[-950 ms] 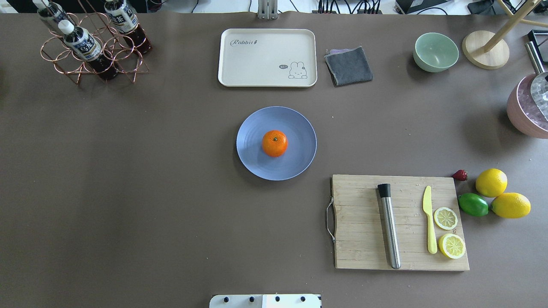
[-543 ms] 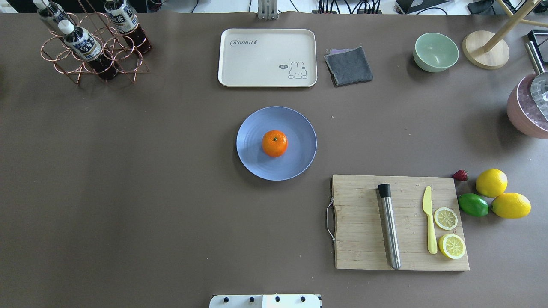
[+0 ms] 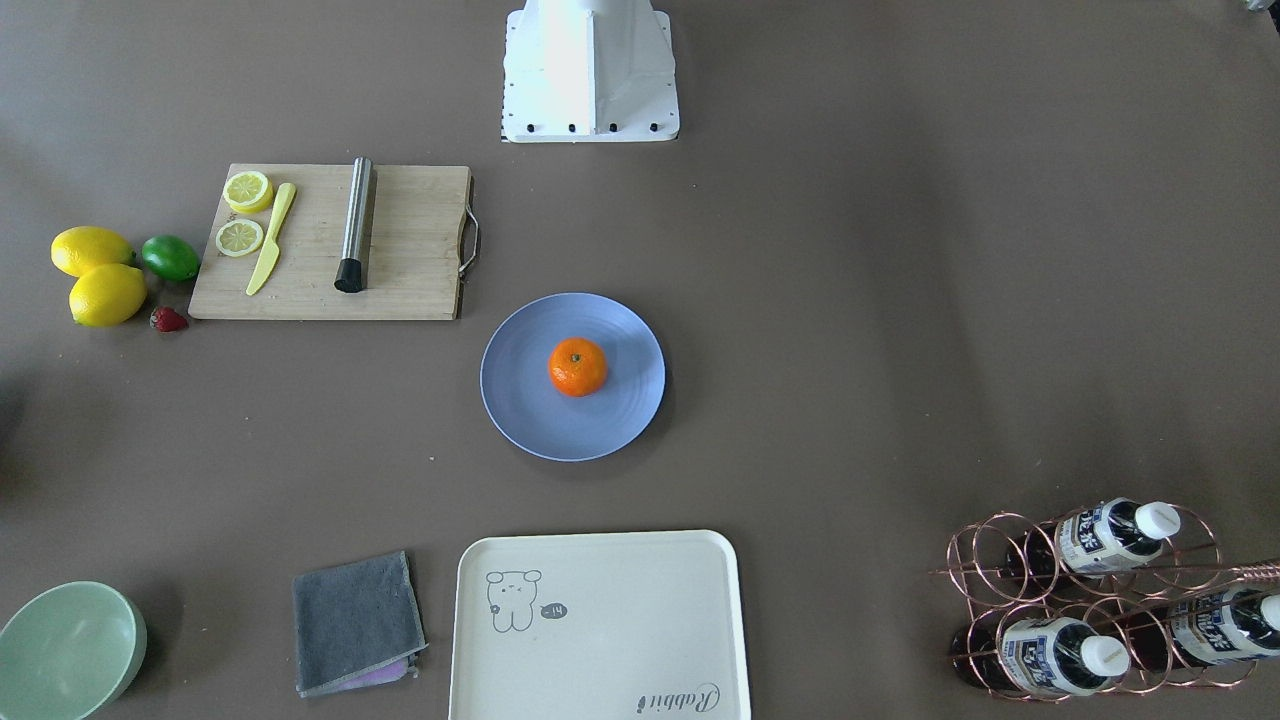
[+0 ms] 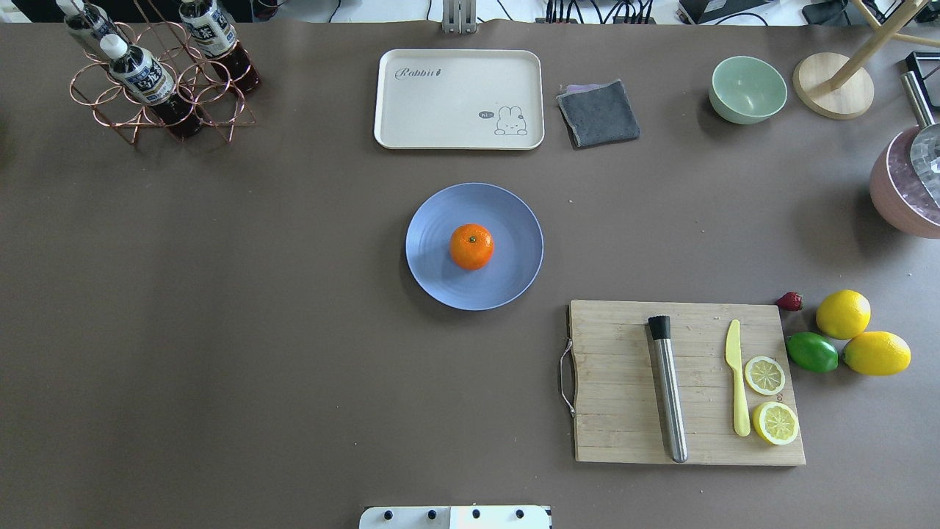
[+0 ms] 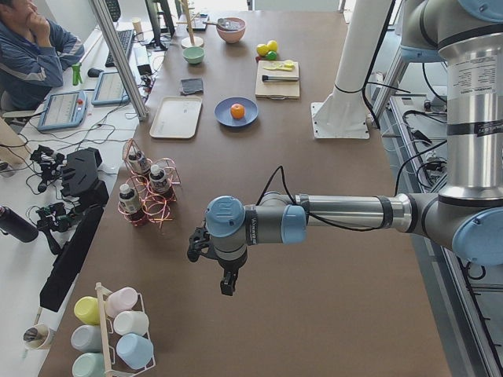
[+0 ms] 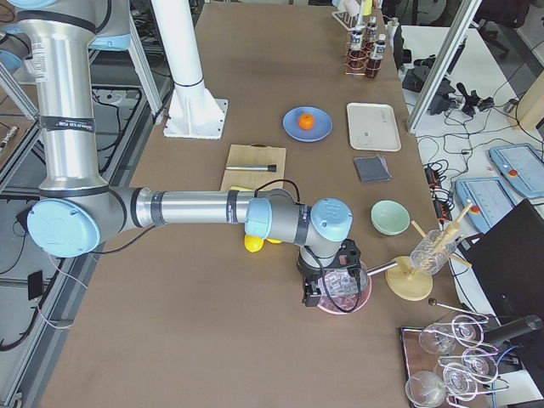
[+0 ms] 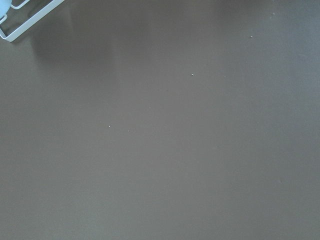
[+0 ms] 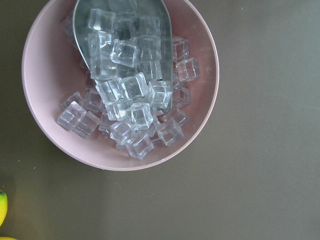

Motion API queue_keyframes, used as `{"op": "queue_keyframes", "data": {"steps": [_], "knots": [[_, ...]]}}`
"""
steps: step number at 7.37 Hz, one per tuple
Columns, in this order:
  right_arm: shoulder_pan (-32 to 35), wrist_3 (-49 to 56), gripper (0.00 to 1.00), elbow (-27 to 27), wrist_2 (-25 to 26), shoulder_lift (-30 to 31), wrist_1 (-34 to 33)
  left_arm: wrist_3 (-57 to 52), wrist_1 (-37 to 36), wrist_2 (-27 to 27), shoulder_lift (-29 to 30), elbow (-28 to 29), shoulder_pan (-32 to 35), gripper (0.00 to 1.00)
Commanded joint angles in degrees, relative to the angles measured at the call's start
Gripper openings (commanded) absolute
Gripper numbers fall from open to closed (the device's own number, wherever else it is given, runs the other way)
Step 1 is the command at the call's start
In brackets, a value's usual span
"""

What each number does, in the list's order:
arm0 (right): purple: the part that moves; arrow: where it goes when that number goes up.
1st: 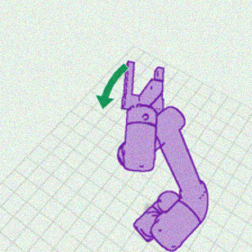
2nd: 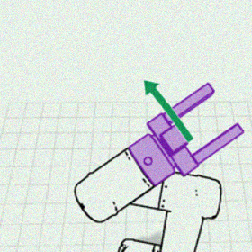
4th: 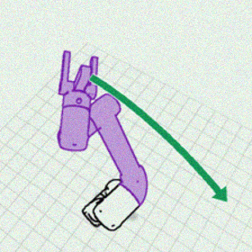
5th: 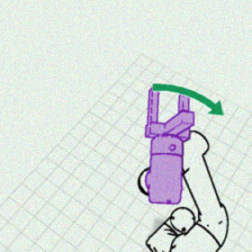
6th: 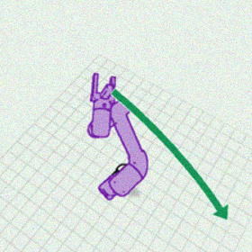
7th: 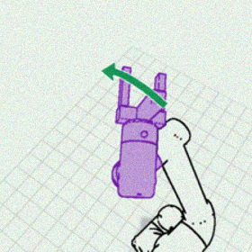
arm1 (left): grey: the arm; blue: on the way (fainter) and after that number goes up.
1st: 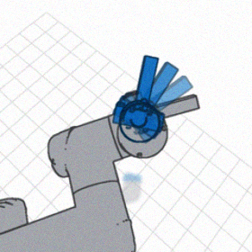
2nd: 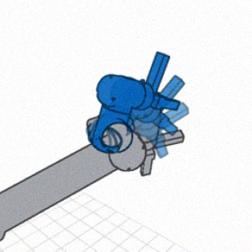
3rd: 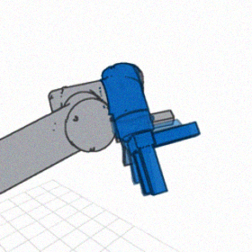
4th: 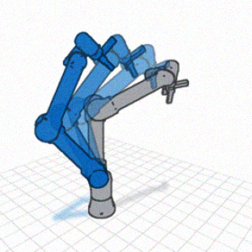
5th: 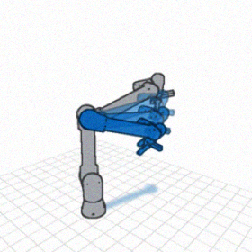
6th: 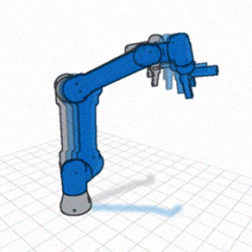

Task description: Pick orange to plate

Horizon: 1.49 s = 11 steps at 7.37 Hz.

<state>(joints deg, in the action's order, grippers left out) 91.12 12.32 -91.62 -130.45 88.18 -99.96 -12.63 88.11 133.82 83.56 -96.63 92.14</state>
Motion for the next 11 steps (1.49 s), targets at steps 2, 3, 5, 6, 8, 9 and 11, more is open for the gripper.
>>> {"op": "queue_keyframes", "data": {"steps": [2, 3, 5, 6, 8, 9, 11], "knots": [[0.02, -0.01, 1.0, -0.05, -0.07, 0.06, 0.03, -0.02, 0.13, 0.3, 0.11, 0.04, 0.06, 0.99], [0.02, -0.01, 1.0, -0.14, -0.07, 0.06, 0.03, -0.02, 0.13, 0.3, 0.11, 0.04, 0.15, 0.99], [-0.06, -0.01, 1.0, -0.23, -0.15, -0.03, 0.03, -0.02, 0.22, 0.39, -0.06, 0.04, 0.15, 0.99], [-0.06, -0.01, 1.0, -0.23, -0.15, 0.06, 0.47, -0.02, 0.39, 0.39, -0.24, -0.05, 0.15, 0.99], [-0.06, -0.01, 1.0, -0.14, -0.15, 0.06, 1.35, -0.02, 0.39, 0.39, -0.24, -0.05, 0.15, 0.99], [0.02, -0.01, 1.0, -0.14, -0.07, 0.15, 1.35, -0.02, 0.39, 0.39, -0.24, -0.05, 0.15, 0.99], [0.02, 0.08, 1.0, -0.23, -0.15, 0.06, 1.44, -0.02, 0.48, 0.39, -0.15, -0.05, 0.06, 0.99]]}}
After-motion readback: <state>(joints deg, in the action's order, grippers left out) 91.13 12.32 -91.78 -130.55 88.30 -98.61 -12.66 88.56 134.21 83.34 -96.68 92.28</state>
